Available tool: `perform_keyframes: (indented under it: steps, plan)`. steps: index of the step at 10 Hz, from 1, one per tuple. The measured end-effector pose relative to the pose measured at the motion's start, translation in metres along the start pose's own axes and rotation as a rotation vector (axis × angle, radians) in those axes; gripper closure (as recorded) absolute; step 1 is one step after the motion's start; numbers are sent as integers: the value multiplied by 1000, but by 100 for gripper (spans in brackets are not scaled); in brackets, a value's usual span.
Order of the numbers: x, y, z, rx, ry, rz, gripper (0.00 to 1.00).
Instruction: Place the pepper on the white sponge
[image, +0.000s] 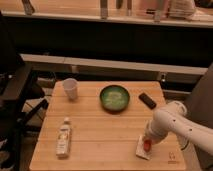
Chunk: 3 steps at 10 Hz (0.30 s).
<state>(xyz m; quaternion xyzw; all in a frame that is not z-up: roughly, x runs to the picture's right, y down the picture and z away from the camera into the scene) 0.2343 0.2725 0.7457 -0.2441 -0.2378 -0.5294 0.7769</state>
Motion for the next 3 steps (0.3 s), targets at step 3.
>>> perform_keyframes:
  steps: [3]
  plan:
    - [1, 0, -3, 9, 4, -4, 30]
